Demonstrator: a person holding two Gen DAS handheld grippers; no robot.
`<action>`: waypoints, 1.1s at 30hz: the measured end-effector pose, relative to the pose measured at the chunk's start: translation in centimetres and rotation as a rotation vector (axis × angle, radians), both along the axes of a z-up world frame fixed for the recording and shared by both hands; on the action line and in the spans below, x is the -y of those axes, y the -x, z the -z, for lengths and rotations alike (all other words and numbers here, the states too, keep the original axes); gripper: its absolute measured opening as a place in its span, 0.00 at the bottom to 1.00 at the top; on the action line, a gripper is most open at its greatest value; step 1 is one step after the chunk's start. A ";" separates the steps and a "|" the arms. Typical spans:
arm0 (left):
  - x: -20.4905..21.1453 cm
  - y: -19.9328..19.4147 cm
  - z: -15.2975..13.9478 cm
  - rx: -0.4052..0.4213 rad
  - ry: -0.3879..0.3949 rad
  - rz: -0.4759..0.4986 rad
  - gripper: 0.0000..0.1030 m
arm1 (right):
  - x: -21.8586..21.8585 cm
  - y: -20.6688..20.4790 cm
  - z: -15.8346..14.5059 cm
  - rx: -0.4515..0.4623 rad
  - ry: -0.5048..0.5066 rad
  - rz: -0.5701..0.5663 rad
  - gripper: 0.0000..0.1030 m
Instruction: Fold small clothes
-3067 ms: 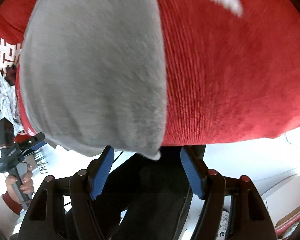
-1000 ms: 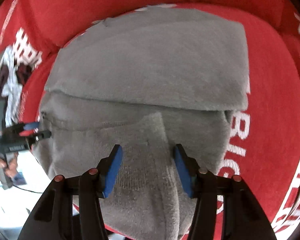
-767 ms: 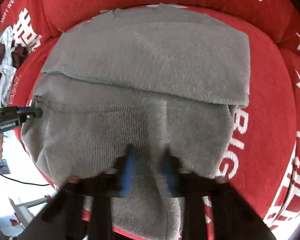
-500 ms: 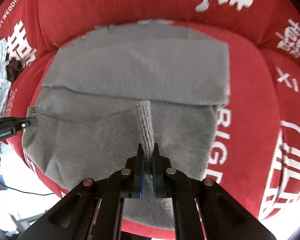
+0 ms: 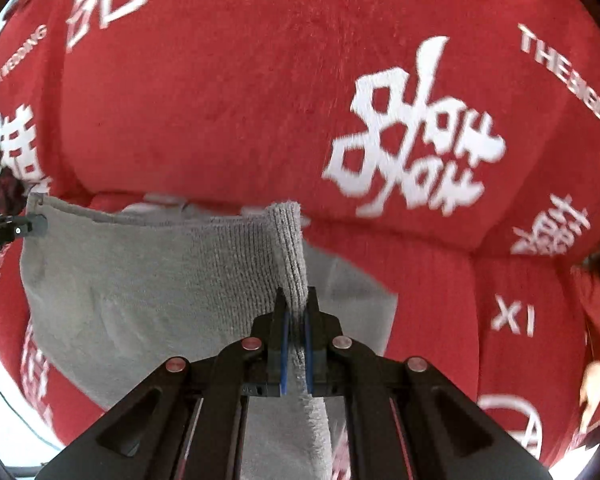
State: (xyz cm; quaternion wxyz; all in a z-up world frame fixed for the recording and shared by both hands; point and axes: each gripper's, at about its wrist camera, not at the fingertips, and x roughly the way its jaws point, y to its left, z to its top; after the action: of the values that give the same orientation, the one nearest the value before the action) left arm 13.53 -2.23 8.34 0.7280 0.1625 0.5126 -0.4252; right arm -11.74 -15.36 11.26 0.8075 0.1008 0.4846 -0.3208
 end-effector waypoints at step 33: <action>-3.5 4.4 8.7 -0.168 -0.176 -0.093 0.72 | -0.1 3.8 9.8 0.041 -0.438 0.259 0.20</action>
State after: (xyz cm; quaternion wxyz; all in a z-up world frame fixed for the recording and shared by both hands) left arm 9.18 1.23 -0.33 0.6842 0.1657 0.6142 -0.3567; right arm -15.51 -15.30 1.45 0.7284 0.3409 0.5091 -0.3067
